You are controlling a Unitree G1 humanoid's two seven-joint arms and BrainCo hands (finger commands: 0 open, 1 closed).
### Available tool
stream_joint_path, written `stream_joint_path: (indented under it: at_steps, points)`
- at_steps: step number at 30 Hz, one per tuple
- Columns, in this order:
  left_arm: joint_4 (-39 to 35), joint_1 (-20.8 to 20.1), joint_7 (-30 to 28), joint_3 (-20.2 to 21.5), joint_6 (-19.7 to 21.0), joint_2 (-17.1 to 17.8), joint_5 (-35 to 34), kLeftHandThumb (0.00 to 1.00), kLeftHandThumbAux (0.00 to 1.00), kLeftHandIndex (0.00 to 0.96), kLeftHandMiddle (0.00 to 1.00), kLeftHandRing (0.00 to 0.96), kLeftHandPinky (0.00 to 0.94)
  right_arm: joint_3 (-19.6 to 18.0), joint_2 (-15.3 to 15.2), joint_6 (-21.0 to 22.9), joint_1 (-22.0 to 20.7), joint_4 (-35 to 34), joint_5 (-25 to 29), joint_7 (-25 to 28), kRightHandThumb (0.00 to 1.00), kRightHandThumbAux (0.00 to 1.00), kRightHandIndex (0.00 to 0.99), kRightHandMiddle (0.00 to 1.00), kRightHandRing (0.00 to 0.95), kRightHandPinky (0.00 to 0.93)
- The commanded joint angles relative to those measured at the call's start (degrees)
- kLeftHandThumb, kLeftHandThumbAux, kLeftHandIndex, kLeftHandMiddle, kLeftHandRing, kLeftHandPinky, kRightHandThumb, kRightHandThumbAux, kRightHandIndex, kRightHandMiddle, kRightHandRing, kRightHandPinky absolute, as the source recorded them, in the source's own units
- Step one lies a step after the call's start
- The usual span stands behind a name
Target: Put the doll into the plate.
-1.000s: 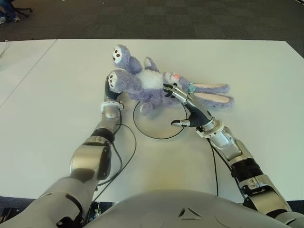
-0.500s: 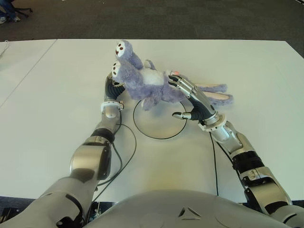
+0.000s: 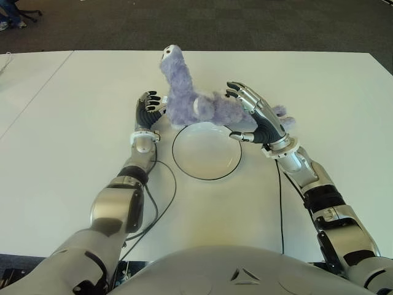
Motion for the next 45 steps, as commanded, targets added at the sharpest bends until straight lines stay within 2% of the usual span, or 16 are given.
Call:
stream_joint_path:
  at_steps: [1, 9, 11, 15, 23, 30, 35, 38, 45]
  points:
    - [7.4, 10.81, -0.29, -1.53, 7.06, -4.34, 1.08, 0.0, 0.711, 0.275, 0.354, 0.343, 0.288, -1.21, -0.6, -0.72, -3.72, 2.02, 2.81, 0.94, 0.206, 0.181, 0.0, 0.0, 0.0, 0.0]
    - [7.38, 10.66, -0.17, -1.41, 7.24, -4.45, 0.91, 0.0, 0.707, 0.274, 0.355, 0.344, 0.285, -3.23, -2.99, 0.73, -5.76, 1.24, 8.86, 5.78, 0.198, 0.206, 0.0, 0.0, 0.0, 0.0]
    - [7.39, 10.67, -0.41, -1.36, 7.4, -4.44, 0.83, 0.0, 0.709, 0.275, 0.358, 0.346, 0.277, -4.25, -3.17, 1.88, -7.4, 0.74, 9.29, 6.1, 0.193, 0.207, 0.0, 0.0, 0.0, 0.0]
    - [7.37, 10.73, -0.32, -1.35, 7.35, -4.46, 0.82, 0.0, 0.719, 0.274, 0.36, 0.346, 0.283, -5.71, -2.21, 2.19, -9.98, 0.54, 9.05, 4.52, 0.182, 0.208, 0.0, 0.0, 0.0, 0.0]
    - [7.41, 10.65, 1.23, -2.1, 7.45, -4.54, 1.75, 0.0, 0.731, 0.271, 0.349, 0.338, 0.299, -6.85, -1.55, 0.67, -10.55, -0.14, 9.26, 3.78, 0.194, 0.235, 0.0, 0.0, 0.0, 0.0]
    - [7.36, 10.64, 2.53, -2.65, 6.71, -4.64, 2.27, 0.0, 0.705, 0.261, 0.334, 0.335, 0.33, -7.35, -2.05, 1.72, -10.11, -1.19, 8.42, 4.16, 0.205, 0.221, 0.0, 0.0, 0.0, 0.0]
    - [7.42, 10.53, 1.96, -2.99, 7.43, -4.56, 1.93, 0.0, 0.709, 0.274, 0.347, 0.351, 0.345, -7.52, -2.37, 0.0, -10.24, -0.15, 8.56, 3.95, 0.215, 0.251, 0.0, 0.0, 0.0, 0.0]
    - [7.43, 10.57, 1.95, -3.1, 7.3, -4.51, 1.8, 0.0, 0.71, 0.276, 0.348, 0.355, 0.345, -7.47, -2.39, -1.03, -10.81, 1.1, 8.82, 3.84, 0.222, 0.262, 0.0, 0.0, 0.0, 0.0]
    - [7.47, 10.35, 1.21, -2.76, 7.98, -4.67, 1.22, 0.0, 0.679, 0.27, 0.348, 0.348, 0.311, -6.92, -3.65, -0.08, -11.12, 3.62, 9.42, 6.23, 0.177, 0.27, 0.013, 0.0, 0.0, 0.0]
